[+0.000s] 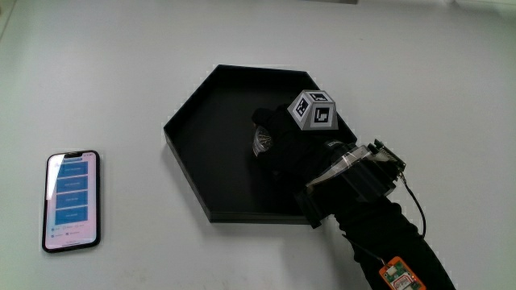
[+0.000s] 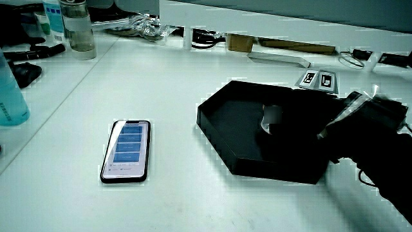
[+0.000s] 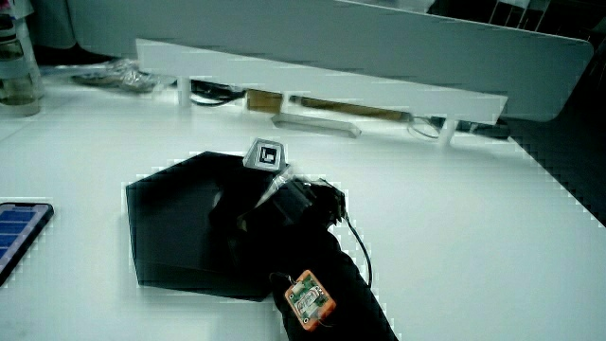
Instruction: Pick paper clip from plate
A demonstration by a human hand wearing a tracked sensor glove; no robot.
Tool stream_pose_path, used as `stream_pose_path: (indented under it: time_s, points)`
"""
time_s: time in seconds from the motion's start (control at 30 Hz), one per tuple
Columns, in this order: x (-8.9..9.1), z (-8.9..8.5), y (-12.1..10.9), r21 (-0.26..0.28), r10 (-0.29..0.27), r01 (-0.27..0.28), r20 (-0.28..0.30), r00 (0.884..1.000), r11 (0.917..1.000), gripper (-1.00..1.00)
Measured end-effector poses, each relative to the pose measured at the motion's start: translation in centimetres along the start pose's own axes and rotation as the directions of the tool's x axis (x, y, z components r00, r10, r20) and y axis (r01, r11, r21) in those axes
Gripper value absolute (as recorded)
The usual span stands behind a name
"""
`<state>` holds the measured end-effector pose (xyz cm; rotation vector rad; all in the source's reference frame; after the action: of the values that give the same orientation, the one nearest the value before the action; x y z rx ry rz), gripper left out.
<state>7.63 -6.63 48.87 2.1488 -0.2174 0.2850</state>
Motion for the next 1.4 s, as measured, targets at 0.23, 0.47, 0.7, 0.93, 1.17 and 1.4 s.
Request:
stream_pose_path:
  time_s: [0.23,0.47,0.7,0.93,1.17,1.4]
  points:
    - [-0.3,-1.2,1.2,-0.082,-0.035,0.038,0.044,0.998,0.9959,0.15]
    - [-0.4,-1.4,1.2,-0.042,0.011,-0.013,-0.044,0.999,0.9990,0.69]
    - [-0.4,-1.1,1.1,-0.002,0.028,-0.028,-0.029,0.999,0.9996,1.00]
    - [0.0,-1.3,1.3,0.006,0.029,-0.028,-0.029,0.999,0.9996,1.00]
    - [-0.2,-0.2,0.6,0.028,0.038,-0.037,-0.042,0.998,0.9989,1.00]
    - [0.3,1.3,-0.5,0.070,0.041,-0.039,-0.024,0.999,0.9968,1.00]
